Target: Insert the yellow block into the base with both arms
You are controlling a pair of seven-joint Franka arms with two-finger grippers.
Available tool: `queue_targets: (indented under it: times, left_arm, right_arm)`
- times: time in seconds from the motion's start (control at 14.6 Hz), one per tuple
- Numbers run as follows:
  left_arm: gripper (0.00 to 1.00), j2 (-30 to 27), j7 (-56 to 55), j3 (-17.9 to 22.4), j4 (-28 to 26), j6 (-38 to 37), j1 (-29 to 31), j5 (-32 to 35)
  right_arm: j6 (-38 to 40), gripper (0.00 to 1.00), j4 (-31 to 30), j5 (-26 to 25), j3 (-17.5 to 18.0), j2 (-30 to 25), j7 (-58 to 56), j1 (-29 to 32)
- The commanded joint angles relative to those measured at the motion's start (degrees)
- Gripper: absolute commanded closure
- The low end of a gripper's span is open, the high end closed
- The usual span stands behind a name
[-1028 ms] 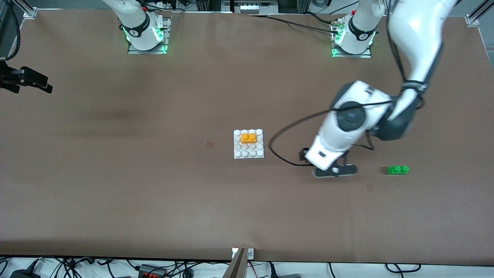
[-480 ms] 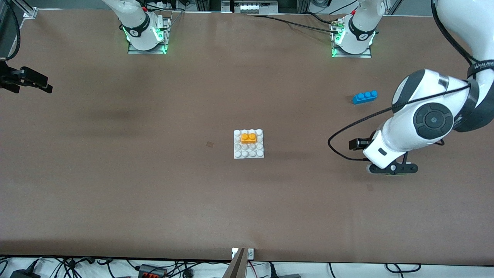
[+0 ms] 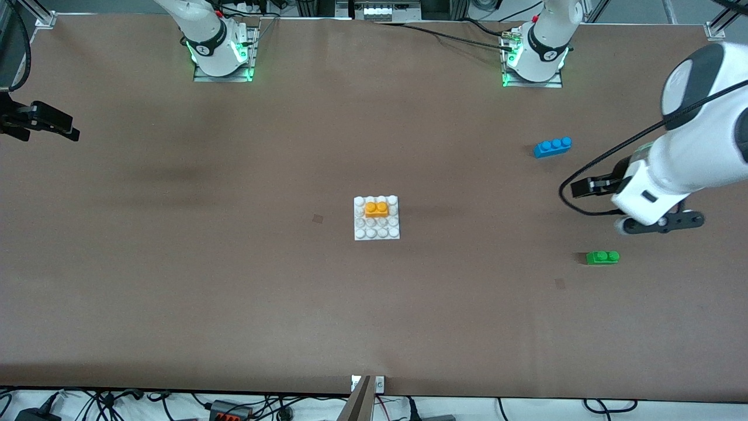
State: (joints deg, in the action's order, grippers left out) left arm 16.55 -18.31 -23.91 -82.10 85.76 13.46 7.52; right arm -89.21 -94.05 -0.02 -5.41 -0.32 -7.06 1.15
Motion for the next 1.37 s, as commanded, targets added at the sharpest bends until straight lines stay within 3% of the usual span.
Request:
queue_targets:
  times: [0.0,0.14,0.27,0.89,1.1,1.17,1.3]
  left_arm:
    - [0.00,-4.9,5.4,8.2,-0.8,-3.0,-5.7,-1.8]
    - [0.00,-5.0,14.1,9.9,-0.1,-3.0,-6.2,-1.4]
    - [0.00,-5.0,14.9,10.8,0.8,-3.1,-5.5,-1.8]
    - [0.00,-5.7,5.3,11.0,0.4,-2.4,-6.9,-2.2]
    - [0.00,-11.2,5.6,16.6,-7.3,2.5,-11.3,-4.5]
    - [0.00,-13.8,5.7,17.4,-11.4,5.0,-11.5,-4.7]
    - [0.00,-14.9,6.1,17.6,-12.9,6.3,-11.5,-5.1]
  right_arm:
    - [-0.4,0.00,-0.8,-0.6,0.6,-0.6,0.4,0.4]
    - [-0.4,0.00,-0.8,-0.6,0.6,-0.6,0.4,0.4]
    - [-0.4,0.00,-0.8,-0.6,0.6,-0.6,0.5,0.4]
    - [-0.2,0.00,-0.8,-0.5,0.6,-0.6,0.5,0.4]
    - [-0.2,0.00,-0.9,-0.5,0.6,-0.6,0.5,0.4]
    - [-0.2,0.00,-0.8,-0.5,0.6,-0.6,0.5,0.4]
    - [-0.3,0.00,-0.8,-0.5,0.6,-0.6,0.4,0.4]
